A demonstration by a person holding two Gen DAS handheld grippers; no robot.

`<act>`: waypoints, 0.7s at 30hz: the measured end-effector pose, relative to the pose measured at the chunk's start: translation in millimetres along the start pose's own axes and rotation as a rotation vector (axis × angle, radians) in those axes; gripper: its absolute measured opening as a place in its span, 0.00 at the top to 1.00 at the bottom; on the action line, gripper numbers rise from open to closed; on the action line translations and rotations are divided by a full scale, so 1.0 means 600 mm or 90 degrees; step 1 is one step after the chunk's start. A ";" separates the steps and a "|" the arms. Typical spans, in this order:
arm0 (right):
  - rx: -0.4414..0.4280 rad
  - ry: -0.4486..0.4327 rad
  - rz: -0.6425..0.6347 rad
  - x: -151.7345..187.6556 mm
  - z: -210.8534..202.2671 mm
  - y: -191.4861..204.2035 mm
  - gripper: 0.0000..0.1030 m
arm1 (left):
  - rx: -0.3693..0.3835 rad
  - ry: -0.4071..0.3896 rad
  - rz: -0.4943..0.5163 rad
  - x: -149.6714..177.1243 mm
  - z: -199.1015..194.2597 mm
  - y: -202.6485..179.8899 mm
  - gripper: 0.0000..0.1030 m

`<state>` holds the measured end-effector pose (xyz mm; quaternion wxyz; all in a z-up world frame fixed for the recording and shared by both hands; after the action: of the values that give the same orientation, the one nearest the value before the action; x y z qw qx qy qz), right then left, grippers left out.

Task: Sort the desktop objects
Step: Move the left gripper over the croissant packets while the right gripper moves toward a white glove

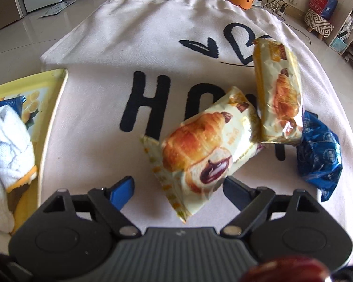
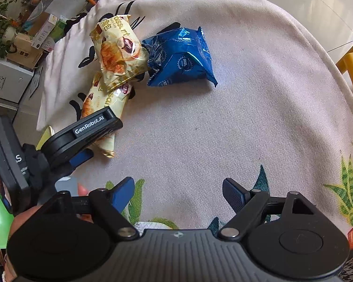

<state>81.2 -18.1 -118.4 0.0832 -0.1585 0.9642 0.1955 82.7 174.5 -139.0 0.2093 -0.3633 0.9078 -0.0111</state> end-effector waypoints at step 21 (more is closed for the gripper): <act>-0.021 -0.013 -0.016 -0.001 -0.008 0.020 0.20 | -0.018 -0.128 0.182 0.005 -0.053 -0.026 0.01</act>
<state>77.2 -9.5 -109.4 0.0930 -0.1698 0.9578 0.2123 78.6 156.9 -108.8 0.2930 -0.2328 0.9249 0.0679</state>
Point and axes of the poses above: each gripper's, at about its wrist camera, not at the fingertips, and z roughly the way its jaws point, y to its left, x to its underside, the point moved 5 cm from there along z, roughly the way its jaws point, and after that the axes turned 13 degrees about -z, right-handed, at the moved point
